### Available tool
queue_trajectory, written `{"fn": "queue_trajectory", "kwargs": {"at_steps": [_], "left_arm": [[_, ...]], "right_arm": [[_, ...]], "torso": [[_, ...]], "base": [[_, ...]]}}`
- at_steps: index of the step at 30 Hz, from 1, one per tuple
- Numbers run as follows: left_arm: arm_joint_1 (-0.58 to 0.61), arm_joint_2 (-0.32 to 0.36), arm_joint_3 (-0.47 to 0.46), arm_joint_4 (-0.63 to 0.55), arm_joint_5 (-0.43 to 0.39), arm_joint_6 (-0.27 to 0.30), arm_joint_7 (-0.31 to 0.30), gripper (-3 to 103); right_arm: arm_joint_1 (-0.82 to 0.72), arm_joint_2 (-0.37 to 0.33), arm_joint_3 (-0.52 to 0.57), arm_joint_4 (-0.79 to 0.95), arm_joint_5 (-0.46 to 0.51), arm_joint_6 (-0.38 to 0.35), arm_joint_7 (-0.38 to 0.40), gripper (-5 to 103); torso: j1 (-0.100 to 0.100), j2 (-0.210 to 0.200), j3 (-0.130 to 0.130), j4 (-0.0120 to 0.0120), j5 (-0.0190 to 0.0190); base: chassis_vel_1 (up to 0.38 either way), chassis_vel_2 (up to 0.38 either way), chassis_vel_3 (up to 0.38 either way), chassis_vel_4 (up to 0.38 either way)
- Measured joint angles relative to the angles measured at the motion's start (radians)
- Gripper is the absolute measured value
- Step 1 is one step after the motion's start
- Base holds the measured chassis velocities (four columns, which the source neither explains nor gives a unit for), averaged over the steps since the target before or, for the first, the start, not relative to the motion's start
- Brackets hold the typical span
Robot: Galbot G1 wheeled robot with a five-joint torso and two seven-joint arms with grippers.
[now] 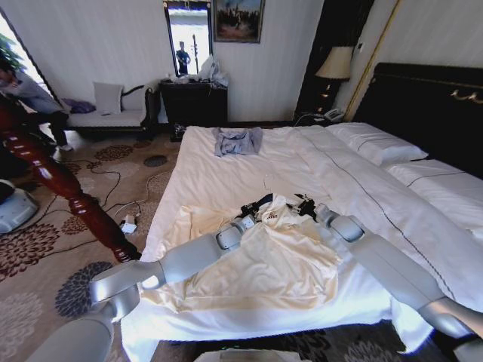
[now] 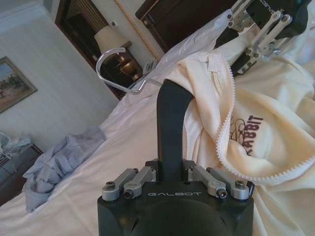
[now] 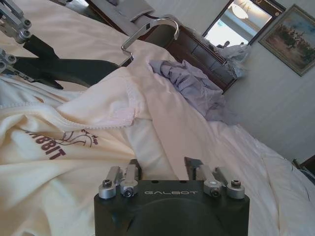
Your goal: Pick up the clothes from the bed and hang them on the clothes hanger.
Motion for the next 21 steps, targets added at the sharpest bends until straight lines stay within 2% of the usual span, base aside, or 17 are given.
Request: {"fn": "queue_trajectory", "kwargs": {"at_steps": [3,5,15,16,18,20,21], "left_arm": [[0.001,0.001,-0.001,0.0,0.004,0.001,-0.005,22],[0.002,0.002,-0.001,-0.001,0.005,0.002,-0.009,22],[0.006,0.001,-0.004,-0.006,0.004,0.019,-0.032,22],[0.009,0.001,-0.01,-0.013,-0.002,0.026,-0.042,19],[0.014,0.007,-0.02,-0.028,-0.014,0.037,-0.05,28],[0.016,0.01,-0.021,-0.035,-0.018,0.041,-0.052,28],[0.02,0.02,-0.026,-0.058,-0.024,0.046,-0.056,33]], "right_arm": [[-0.005,-0.002,-0.001,0.005,-0.007,0.001,0.001,33],[-0.007,-0.002,-0.001,0.007,-0.009,0.001,0.001,30],[-0.023,0.0,0.008,0.027,-0.015,0.003,0.026,29],[-0.027,-0.002,0.013,0.033,-0.015,0.003,0.029,29],[-0.032,-0.005,0.025,0.038,-0.013,0.003,0.037,29],[-0.034,-0.006,0.029,0.039,-0.013,0.003,0.039,29],[-0.039,-0.008,0.035,0.044,-0.012,0.003,0.042,29]], "torso": [[0.0,0.0,0.0,-0.0001,0.0],[0.0,0.0,0.0,-0.0002,0.0001],[0.0,0.0,0.0,-0.0001,0.0001],[0.0,0.0,0.0,-0.0002,0.0001],[0.0,0.0,0.0,-0.0002,0.0001],[0.0,0.0,0.0,-0.0001,0.0001],[0.0,0.0,0.0,-0.0001,0.0]], "base": [[0.0,0.0,0.0,0.0],[0.0,0.0,0.0,0.0],[0.0,0.0,0.0,0.0],[0.0,0.0,0.0,0.0],[0.0,0.0,0.0,0.0],[0.0,0.0,0.0,0.0],[0.0,0.0,0.0,0.0]]}}
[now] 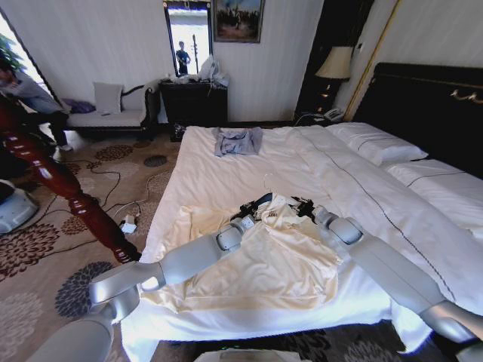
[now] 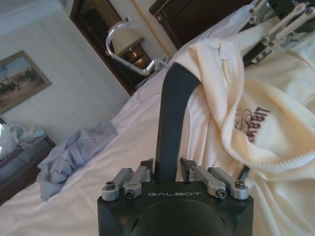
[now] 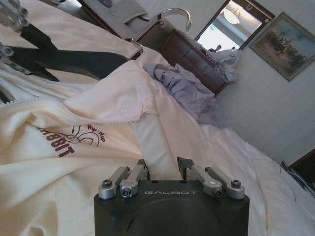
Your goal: Pick up the clothes from the bed and hang them on the clothes hanger.
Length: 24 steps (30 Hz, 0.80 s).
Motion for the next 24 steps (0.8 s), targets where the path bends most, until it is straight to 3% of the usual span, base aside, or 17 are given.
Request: {"fn": "queue_trajectory", "kwargs": {"at_steps": [5,8,9,11,15,21,24], "left_arm": [[0.023,0.066,-0.02,-0.091,-0.016,0.012,-0.012,55],[0.035,0.095,-0.034,-0.131,-0.022,0.013,-0.015,60],[0.047,0.115,-0.048,-0.161,-0.022,0.011,-0.025,71],[0.056,0.125,-0.057,-0.179,-0.021,0.011,-0.032,71],[0.089,0.181,-0.084,-0.288,-0.039,0.027,-0.052,92],[0.177,0.242,-0.166,-0.393,-0.056,0.026,-0.053,100],[0.309,0.337,-0.293,-0.488,-0.09,0.008,-0.052,100]], "right_arm": [[-0.025,-0.009,0.027,0.02,0.005,0.004,0.007,25],[-0.038,-0.011,0.04,0.023,0.005,0.006,0.01,20],[-0.048,-0.011,0.048,0.024,0.005,0.007,0.011,18],[-0.054,-0.011,0.052,0.024,0.004,0.007,0.011,18],[-0.08,-0.011,0.063,0.028,-0.005,0.012,0.013,18],[-0.087,-0.016,0.065,0.042,-0.006,0.015,0.017,18],[-0.103,-0.025,0.08,0.058,0.001,0.018,0.019,18]], "torso": [[0.0,0.0,0.0,0.0,0.0001],[0.0,0.0,0.0,0.0,-0.0002],[0.0,0.0,0.0,0.0001,-0.0001],[0.0,0.0,0.0,0.0001,-0.0001],[0.0,0.0,0.0,-0.0001,0.0],[0.0,0.0,0.0,-0.0002,0.0],[0.0,0.0,0.0,0.0,-0.0002]], "base": [[0.0,0.0,0.0,0.0],[0.0,0.0,0.0,0.0],[0.0,0.0,0.0,0.0],[0.0,0.0,0.0,0.0],[0.0,0.0,0.0,0.0],[0.0,0.0,0.0,0.0],[0.0,0.0,0.0,0.0]]}}
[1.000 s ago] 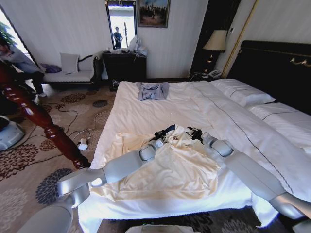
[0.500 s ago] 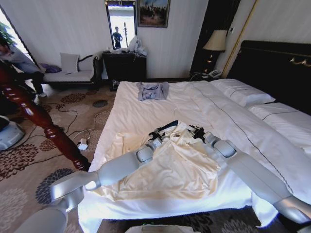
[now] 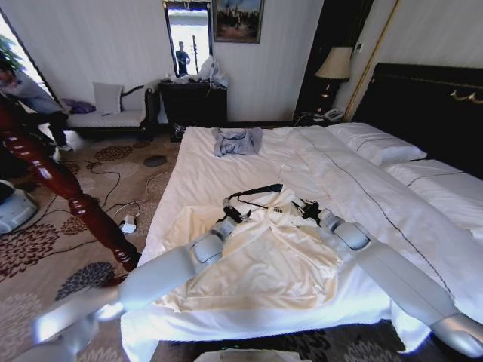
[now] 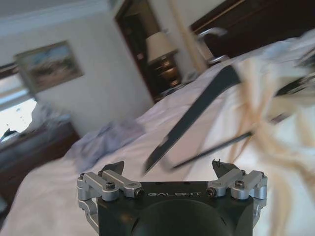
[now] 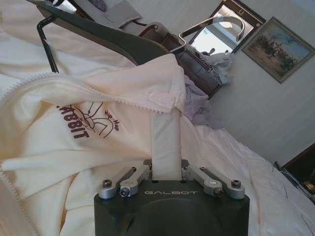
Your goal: Pick up the clothes from the bed and hang them on the clothes hanger.
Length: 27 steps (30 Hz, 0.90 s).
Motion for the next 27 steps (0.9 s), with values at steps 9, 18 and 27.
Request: {"fn": "queue_trajectory", "kwargs": {"at_steps": [9,18,27], "left_arm": [[0.184,0.082,-0.283,-0.038,-0.157,0.004,-0.024,100],[0.148,-0.005,-0.419,0.134,-0.428,0.091,-0.024,100],[0.127,-0.035,-0.437,0.263,-0.498,0.193,-0.008,100]], "right_arm": [[-0.048,-0.012,0.042,0.043,0.012,0.02,0.001,18],[-0.056,-0.019,0.044,0.068,0.016,0.034,0.0,18],[-0.058,-0.018,0.04,0.066,0.012,0.036,-0.001,18]], "torso": [[0.0,0.0,0.0,0.0002,-0.0002],[0.0,0.0,0.0,-0.0001,-0.0001],[0.0,0.0,0.0,-0.0001,0.0002]], "base": [[0.0,0.0,0.0,0.0],[0.0,0.0,0.0,0.0],[0.0,0.0,0.0,0.0]]}}
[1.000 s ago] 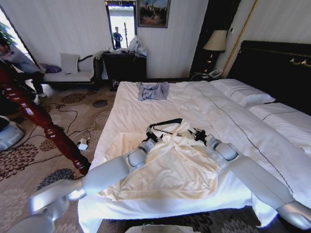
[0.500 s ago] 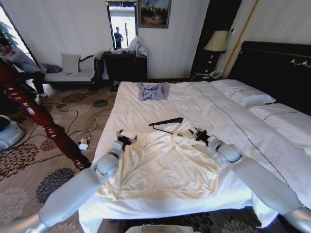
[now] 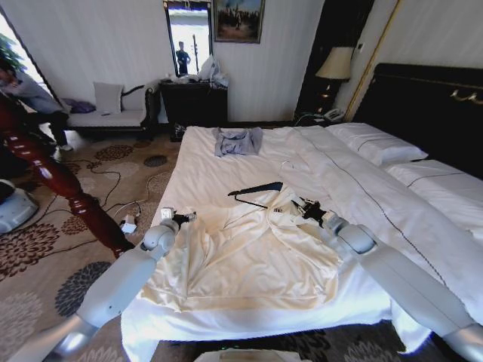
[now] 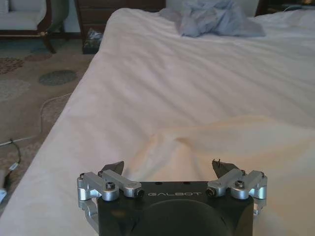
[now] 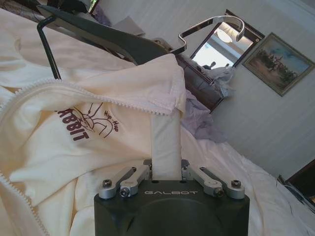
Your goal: Pick up the clothes from the bed and hang them on the clothes hanger.
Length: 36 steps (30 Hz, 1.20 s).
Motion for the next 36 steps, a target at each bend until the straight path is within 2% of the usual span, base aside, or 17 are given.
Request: {"fn": "queue_trajectory", "kwargs": {"at_steps": [5,7,13,15,16,18,20,24,25,27,30,33,34,36], "left_arm": [[-0.019,-0.01,0.007,0.04,0.032,-0.032,0.036,100],[-0.033,-0.027,0.012,0.066,0.065,-0.066,0.056,103],[-0.056,-0.059,0.024,0.132,0.11,-0.094,0.08,96],[-0.059,-0.068,0.027,0.155,0.125,-0.105,0.087,85],[-0.059,-0.068,0.027,0.155,0.125,-0.105,0.087,85],[-0.06,-0.079,0.028,0.183,0.139,-0.121,0.095,74],[-0.061,-0.081,0.027,0.188,0.142,-0.126,0.096,74],[-0.062,-0.088,0.025,0.211,0.18,-0.16,0.105,53],[-0.062,-0.088,0.025,0.211,0.18,-0.16,0.105,53],[-0.065,-0.088,0.029,0.227,0.219,-0.185,0.12,42],[-0.066,-0.089,0.031,0.229,0.227,-0.192,0.124,36],[-0.066,-0.093,0.032,0.224,0.234,-0.202,0.125,20],[-0.066,-0.093,0.032,0.224,0.234,-0.202,0.125,20],[-0.064,-0.093,0.034,0.214,0.235,-0.206,0.125,10]], "right_arm": [[0.007,0.004,-0.013,-0.004,-0.001,-0.002,0.0,18],[0.01,0.007,-0.02,-0.003,-0.001,-0.005,0.0,18],[0.008,0.013,-0.022,-0.002,-0.002,-0.008,0.0,18],[0.005,0.013,-0.021,-0.001,-0.002,-0.008,0.001,18],[0.005,0.013,-0.021,-0.001,-0.002,-0.008,0.001,18],[0.0,0.013,-0.019,0.003,-0.001,-0.009,0.002,18],[0.0,0.013,-0.019,0.004,-0.001,-0.01,0.003,18],[-0.003,0.014,-0.018,0.006,-0.001,-0.012,0.005,18],[-0.003,0.014,-0.018,0.006,-0.001,-0.012,0.005,18],[-0.003,0.014,-0.022,0.011,-0.001,-0.014,0.008,18],[-0.003,0.014,-0.023,0.018,0.0,-0.021,0.01,18],[-0.002,0.012,-0.024,0.022,0.001,-0.026,0.011,18],[-0.002,0.012,-0.024,0.022,0.001,-0.026,0.011,18],[-0.002,0.01,-0.024,0.023,0.001,-0.027,0.011,18]], "torso": [[0.0,0.0,0.0,0.0001,0.0001],[0.0,0.0,0.0,0.0002,0.0001],[0.0,0.0,0.0,0.0001,0.0001],[0.0,0.0,0.0,0.0001,0.0001],[0.0,0.0,0.0,0.0001,0.0001],[0.0,0.0,0.0,0.0001,0.0],[0.0,0.0,0.0,0.0,0.0],[0.0,0.0,0.0,0.0001,0.0],[0.0,0.0,0.0,0.0001,0.0],[0.0,0.0,0.0,0.0001,0.0001],[0.0,0.0,0.0,0.0001,0.0],[0.0,0.0,0.0,0.0001,0.0],[0.0,0.0,0.0,0.0001,0.0],[0.0,0.0,0.0,0.0,0.0001]], "base": [[0.0,0.0,0.0,0.0],[0.0,0.0,0.0,0.0],[0.0,0.0,0.0,0.0],[0.0,0.0,0.0,0.0],[0.0,0.0,0.0,0.0],[0.0,0.0,0.0,0.0],[0.0,0.0,0.0,0.0],[0.0,0.0,0.0,0.0],[0.0,0.0,0.0,0.0],[0.0,0.0,0.0,0.0],[0.0,0.0,0.0,0.0],[0.0,0.0,0.0,0.0],[0.0,0.0,0.0,0.0],[0.0,0.0,0.0,0.0]]}}
